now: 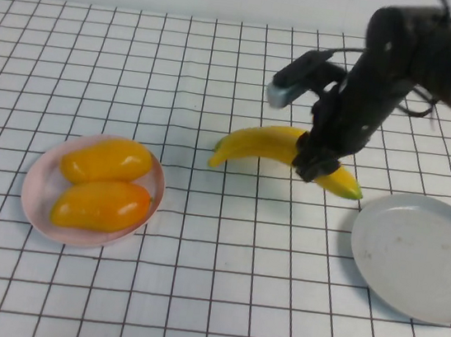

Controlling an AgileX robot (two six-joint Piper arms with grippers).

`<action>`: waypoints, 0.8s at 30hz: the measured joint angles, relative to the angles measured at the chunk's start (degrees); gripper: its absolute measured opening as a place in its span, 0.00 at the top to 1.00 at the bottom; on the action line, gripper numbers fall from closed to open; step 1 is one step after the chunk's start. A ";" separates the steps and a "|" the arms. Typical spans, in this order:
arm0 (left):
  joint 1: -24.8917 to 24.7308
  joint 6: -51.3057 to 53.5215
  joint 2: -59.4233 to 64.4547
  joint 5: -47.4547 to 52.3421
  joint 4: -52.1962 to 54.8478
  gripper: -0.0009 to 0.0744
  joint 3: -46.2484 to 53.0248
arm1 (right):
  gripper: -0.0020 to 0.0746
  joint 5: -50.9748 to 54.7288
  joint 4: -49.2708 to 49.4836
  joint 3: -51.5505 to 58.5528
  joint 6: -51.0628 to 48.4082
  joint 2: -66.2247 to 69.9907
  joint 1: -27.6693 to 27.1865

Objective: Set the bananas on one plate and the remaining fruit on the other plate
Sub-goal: Put another type of fruit in the right plate

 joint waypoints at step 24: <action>0.00 0.17 0.00 0.00 0.00 0.99 0.00 | 0.48 -18.82 -7.55 46.91 22.36 -24.81 -16.64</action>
